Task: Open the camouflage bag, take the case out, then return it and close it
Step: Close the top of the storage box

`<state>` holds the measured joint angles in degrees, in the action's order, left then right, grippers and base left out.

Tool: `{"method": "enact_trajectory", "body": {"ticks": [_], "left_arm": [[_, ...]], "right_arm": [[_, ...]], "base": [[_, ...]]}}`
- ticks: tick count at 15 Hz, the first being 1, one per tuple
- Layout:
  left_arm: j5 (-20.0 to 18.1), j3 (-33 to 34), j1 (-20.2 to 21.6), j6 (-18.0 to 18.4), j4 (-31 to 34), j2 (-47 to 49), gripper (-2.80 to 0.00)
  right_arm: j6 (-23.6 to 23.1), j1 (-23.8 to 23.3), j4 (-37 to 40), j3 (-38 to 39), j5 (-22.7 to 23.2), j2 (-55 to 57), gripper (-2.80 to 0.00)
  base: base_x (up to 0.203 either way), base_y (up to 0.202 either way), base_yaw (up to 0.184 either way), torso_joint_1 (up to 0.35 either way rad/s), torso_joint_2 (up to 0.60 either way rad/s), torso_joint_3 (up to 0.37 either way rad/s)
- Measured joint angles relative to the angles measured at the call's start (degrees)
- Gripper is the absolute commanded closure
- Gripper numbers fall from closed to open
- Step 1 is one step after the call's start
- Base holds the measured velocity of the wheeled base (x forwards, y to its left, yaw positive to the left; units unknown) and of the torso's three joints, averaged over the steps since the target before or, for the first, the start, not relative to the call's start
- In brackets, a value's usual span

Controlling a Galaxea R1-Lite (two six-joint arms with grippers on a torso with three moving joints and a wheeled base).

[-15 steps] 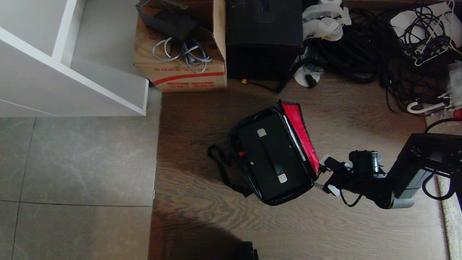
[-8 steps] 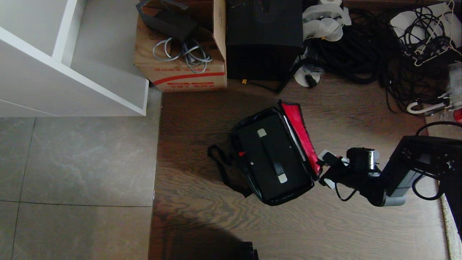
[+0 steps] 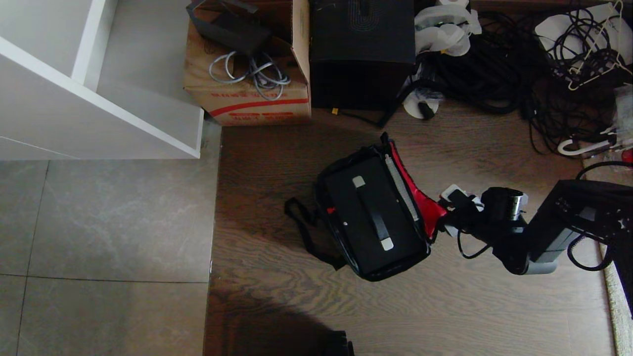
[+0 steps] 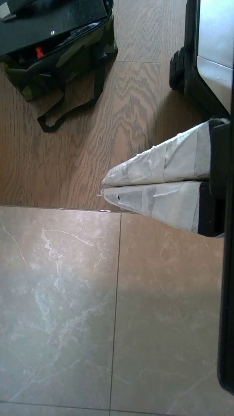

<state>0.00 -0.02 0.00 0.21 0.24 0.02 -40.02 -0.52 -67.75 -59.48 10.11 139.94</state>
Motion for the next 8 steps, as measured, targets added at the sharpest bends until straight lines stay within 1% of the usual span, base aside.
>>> {"method": "enact_trajectory", "body": {"ticks": [4,6,8], "left_arm": [[0.0,0.0,0.0,-0.04,0.0,0.0,0.0],[0.0,-0.02,0.0,-0.05,0.02,0.0,0.0],[0.0,-0.02,0.0,-0.05,0.02,0.0,0.0]], "right_arm": [[1.01,-0.1,-1.25,0.79,0.02,-2.74,-2.8],[3.09,-0.38,-1.32,1.61,0.03,-4.93,-2.8],[6.63,-0.49,-1.38,2.6,0.04,-7.96,-2.8]], "base": [[0.0,0.0,0.0,0.0,0.0,0.0],[0.0,0.0,0.0,0.0,0.0,0.0],[0.0,0.0,0.0,0.0,0.0,0.0]]}}
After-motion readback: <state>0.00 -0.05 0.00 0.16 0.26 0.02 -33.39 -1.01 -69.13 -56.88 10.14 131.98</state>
